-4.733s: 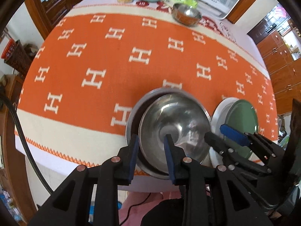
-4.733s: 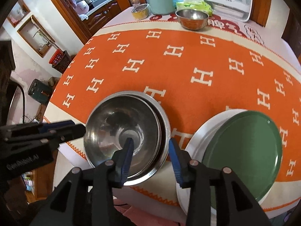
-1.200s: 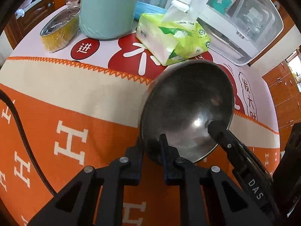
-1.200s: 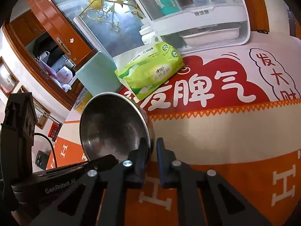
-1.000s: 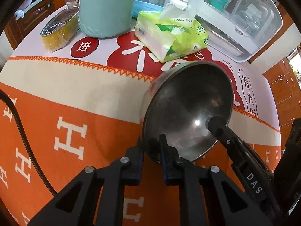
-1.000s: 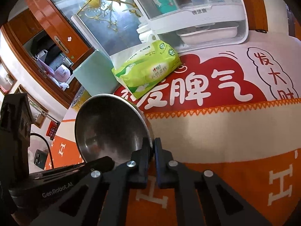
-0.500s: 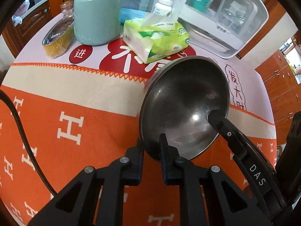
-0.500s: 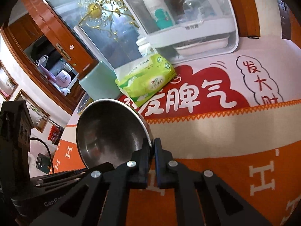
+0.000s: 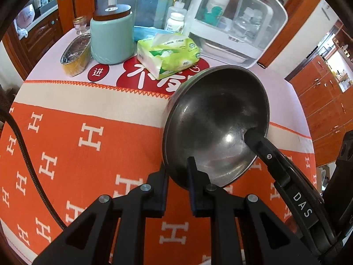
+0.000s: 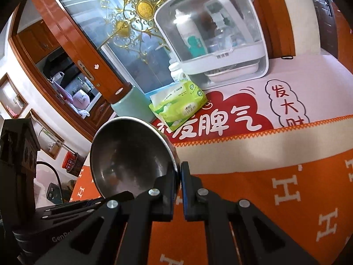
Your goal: Organize plates and bowls
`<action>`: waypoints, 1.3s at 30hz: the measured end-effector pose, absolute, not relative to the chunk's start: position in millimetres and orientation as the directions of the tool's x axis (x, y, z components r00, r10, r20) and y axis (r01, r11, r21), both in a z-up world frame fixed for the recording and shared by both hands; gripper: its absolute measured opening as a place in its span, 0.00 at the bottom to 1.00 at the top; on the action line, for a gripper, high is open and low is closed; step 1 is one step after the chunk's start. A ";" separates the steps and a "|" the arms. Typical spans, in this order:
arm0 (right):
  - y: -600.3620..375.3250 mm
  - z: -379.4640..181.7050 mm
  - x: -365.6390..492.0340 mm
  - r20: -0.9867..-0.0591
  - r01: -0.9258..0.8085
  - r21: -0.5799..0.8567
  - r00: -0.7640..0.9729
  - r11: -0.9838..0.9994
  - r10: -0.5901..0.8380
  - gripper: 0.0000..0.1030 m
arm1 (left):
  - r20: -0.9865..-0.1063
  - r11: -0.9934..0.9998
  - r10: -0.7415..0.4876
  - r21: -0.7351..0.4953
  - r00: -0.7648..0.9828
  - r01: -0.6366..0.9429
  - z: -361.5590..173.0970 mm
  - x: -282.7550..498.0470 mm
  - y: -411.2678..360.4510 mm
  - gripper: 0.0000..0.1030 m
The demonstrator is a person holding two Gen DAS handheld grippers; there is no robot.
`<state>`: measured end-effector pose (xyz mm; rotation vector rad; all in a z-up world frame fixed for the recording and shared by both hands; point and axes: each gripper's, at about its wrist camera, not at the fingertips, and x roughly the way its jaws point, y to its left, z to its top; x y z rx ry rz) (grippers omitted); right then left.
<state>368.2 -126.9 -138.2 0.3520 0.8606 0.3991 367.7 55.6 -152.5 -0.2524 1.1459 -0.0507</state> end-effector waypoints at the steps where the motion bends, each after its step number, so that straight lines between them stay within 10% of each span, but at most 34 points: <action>1: -128.3 -135.9 364.2 -0.655 -0.194 0.453 0.590 0.870 0.472 0.05 | -0.893 0.971 -0.171 -0.225 0.415 -0.085 -150.1 363.4 54.4 0.13; 39: -73.6 -94.9 176.5 -0.735 -0.194 0.358 0.544 0.913 0.404 0.06 | -0.898 0.961 -0.259 -0.278 0.356 -0.003 -122.5 177.0 107.4 0.14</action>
